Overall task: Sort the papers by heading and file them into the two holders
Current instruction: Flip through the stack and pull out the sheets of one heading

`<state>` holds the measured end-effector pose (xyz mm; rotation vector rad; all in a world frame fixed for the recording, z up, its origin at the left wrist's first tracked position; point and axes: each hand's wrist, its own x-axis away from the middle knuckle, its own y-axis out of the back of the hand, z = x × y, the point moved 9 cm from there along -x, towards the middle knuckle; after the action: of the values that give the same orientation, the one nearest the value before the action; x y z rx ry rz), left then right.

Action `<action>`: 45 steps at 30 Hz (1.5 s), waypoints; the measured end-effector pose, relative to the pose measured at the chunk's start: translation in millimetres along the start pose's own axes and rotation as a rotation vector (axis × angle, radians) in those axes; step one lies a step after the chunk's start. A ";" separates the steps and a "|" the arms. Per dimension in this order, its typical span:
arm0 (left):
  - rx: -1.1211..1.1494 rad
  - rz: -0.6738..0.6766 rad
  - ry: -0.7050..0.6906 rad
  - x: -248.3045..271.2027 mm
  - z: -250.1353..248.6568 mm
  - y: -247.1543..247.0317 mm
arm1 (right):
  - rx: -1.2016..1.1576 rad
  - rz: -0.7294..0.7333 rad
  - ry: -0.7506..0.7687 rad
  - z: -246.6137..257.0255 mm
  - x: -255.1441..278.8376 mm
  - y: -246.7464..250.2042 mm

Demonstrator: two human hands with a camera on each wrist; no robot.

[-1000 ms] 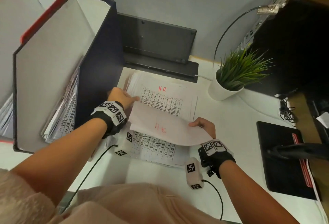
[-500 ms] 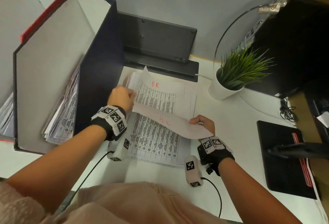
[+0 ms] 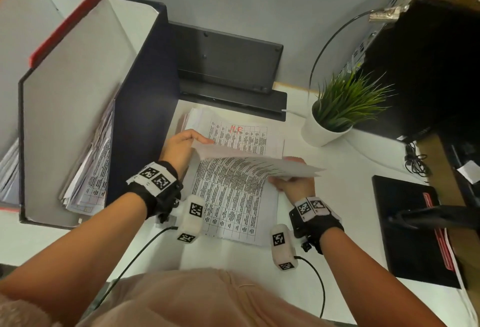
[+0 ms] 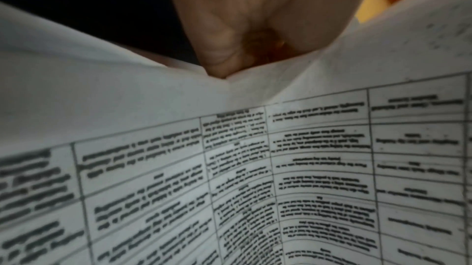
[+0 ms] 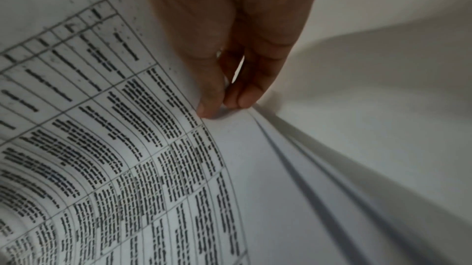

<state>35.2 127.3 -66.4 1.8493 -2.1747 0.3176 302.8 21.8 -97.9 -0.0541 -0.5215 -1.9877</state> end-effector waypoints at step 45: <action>0.102 0.011 0.083 0.2 9.0 1.6 | -0.047 -0.076 -0.123 -15.4 5.0 -1.4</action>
<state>33.1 124.4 -74.7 1.8425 -2.1503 0.5077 302.2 12.2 -111.0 -0.1886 -0.5629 -2.0801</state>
